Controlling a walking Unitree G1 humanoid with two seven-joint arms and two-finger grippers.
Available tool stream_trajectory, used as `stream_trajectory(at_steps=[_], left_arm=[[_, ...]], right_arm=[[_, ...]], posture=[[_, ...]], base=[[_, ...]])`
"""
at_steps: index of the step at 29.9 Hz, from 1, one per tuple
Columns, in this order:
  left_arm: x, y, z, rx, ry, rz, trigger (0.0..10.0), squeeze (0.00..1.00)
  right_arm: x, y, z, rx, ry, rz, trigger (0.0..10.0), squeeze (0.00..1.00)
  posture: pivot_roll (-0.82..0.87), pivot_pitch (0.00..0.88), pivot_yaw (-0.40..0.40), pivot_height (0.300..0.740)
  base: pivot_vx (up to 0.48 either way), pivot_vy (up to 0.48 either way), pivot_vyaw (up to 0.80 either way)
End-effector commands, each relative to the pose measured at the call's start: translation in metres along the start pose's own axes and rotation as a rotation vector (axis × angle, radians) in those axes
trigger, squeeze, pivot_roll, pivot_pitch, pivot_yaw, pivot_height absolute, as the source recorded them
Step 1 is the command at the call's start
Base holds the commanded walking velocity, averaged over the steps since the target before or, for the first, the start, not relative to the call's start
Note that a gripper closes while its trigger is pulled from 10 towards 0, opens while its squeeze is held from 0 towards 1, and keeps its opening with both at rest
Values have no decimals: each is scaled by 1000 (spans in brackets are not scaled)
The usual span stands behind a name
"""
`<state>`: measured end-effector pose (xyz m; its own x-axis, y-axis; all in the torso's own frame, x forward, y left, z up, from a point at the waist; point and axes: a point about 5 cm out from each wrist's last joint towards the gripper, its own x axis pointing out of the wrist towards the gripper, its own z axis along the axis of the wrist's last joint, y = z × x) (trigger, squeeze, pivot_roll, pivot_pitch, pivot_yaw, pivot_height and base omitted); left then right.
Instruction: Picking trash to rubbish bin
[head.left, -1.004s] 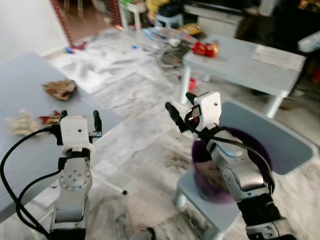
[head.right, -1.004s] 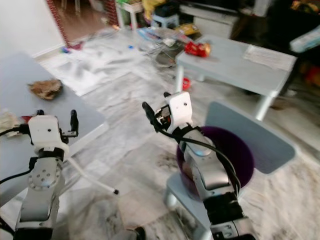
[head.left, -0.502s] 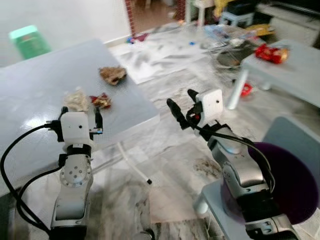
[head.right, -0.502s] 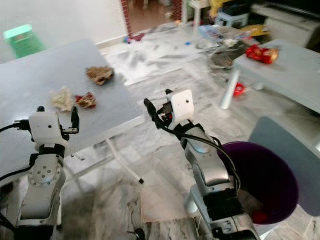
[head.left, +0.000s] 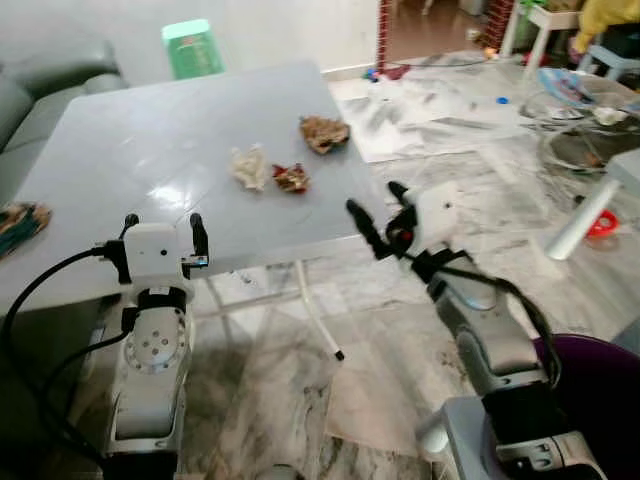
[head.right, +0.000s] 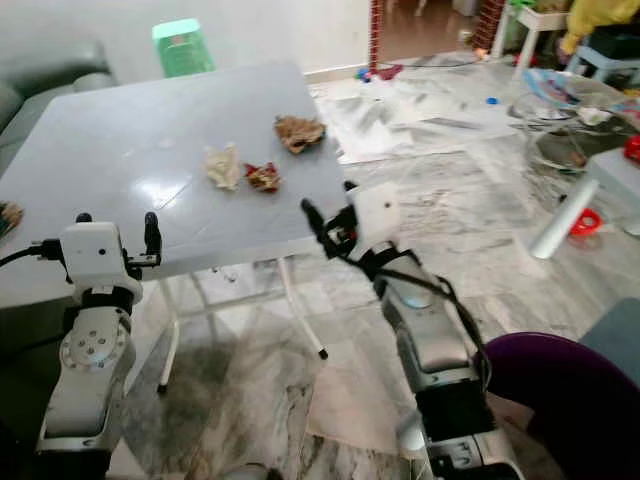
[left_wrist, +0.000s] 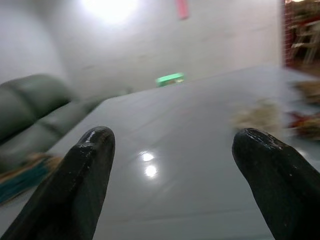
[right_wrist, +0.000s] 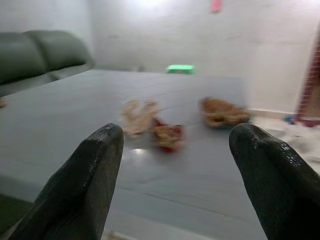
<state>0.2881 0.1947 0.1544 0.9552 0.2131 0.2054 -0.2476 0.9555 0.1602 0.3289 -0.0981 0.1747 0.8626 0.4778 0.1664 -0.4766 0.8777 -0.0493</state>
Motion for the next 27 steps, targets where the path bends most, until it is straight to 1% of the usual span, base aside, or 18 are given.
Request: stream_trajectory(at_steps=[1, 9, 14, 21, 22, 25, 27], left_arm=[[1, 4, 0, -6, 7, 19, 10000, 0], [4, 1, 0, -34, 14, 21, 10000, 0], [5, 1, -1, -31, 22, 19, 10000, 0], [4, 0, -2, -35, 30, 16, 10000, 0], [5, 0, -2, -36, 31, 12, 10000, 0], [5, -2, -2, -42, 32, 5, 10000, 0], [6, -6, -1, -64, 41, -28, 10000, 0]], right_arm=[[5, 8, 8, -1, -26, 32, 10000, 0], [4, 4, 13, 16, -44, 21, 10000, 0], [3, 5, 14, 18, -49, 19, 10000, 0], [3, 5, 17, 10, -65, 13, 10000, 0], [3, 4, 19, -12, -79, -7, 10000, 0], [3, 2, 21, -27, -90, -31, 10000, 0], [2, -3, 22, -39, -101, -78, 10000, 0]], posture=[[-19, 57, 31, 740], [-30, 59, 28, 740], [-32, 62, 26, 740], [-31, 60, 28, 740], [-29, 61, 28, 740], [-28, 62, 28, 740], [-22, 59, 31, 740]], base=[[0, 0, 800], [0, 38, 0], [0, 0, 0], [0, 480, 0], [0, 480, 0], [0, 480, 0], [0, 480, 0]])
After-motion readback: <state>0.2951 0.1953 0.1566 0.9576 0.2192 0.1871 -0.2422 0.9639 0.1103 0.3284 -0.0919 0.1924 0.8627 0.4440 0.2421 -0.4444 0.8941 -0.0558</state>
